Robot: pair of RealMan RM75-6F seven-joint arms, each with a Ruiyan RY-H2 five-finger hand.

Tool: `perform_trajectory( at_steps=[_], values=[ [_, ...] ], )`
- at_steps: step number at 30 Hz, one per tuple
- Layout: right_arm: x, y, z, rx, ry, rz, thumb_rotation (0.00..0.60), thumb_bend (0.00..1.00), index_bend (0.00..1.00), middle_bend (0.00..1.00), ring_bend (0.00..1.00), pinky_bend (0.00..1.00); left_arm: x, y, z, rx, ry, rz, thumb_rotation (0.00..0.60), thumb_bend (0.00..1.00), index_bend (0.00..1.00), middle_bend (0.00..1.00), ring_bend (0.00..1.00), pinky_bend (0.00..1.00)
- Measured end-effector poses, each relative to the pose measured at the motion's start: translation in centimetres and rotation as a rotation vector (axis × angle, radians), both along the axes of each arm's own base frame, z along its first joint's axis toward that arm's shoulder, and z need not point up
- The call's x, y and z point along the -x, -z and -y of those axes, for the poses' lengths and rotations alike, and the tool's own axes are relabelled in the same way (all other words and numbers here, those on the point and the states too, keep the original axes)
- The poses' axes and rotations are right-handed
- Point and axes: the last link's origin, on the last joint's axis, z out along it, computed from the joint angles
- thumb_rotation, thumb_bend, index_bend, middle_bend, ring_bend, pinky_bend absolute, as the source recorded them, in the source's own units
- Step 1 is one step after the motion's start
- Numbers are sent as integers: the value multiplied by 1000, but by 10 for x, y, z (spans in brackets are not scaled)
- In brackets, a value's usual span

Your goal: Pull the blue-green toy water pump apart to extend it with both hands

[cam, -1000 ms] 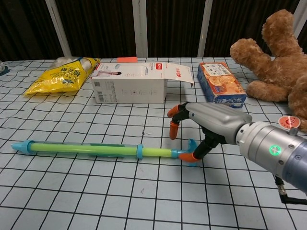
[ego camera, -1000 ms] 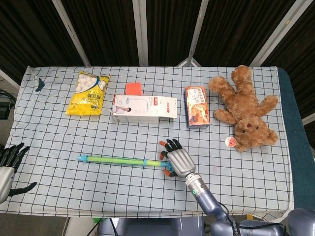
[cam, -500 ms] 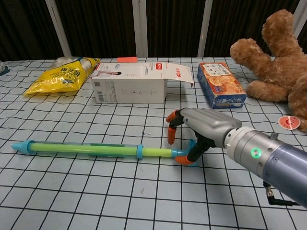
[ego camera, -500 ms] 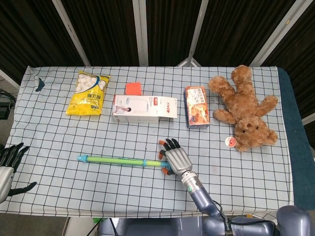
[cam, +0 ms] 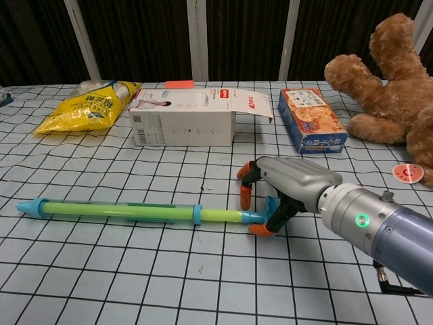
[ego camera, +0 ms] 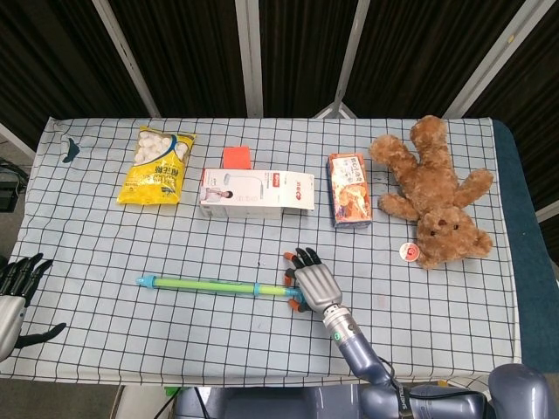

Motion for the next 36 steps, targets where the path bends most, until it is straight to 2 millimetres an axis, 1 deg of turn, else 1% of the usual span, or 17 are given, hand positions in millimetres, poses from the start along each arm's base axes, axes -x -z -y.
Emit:
perform_trajectory(
  at_steps=[19, 25, 30, 36],
  values=[
    [1, 2, 0, -2, 10, -12, 600, 300, 529, 185, 0, 0, -1, -1, 1, -6, 9, 5, 600, 86, 0, 0, 0, 0],
    [1, 4, 0, -3, 10, -16, 600, 302, 564, 205, 0, 0, -1, -1, 0, -7, 9, 5, 600, 86, 0, 0, 0, 0],
    [2, 4, -1, -4, 11, -13, 600, 344, 631, 234, 0, 0, -1, -1, 0, -6, 7, 5, 600, 86, 0, 0, 0, 0],
    [3, 1, -2, 0, 4, -6, 600, 349, 647, 239, 0, 0, -1, 0, 0, -5, 6, 4, 600, 86, 0, 0, 0, 0]
  ],
)
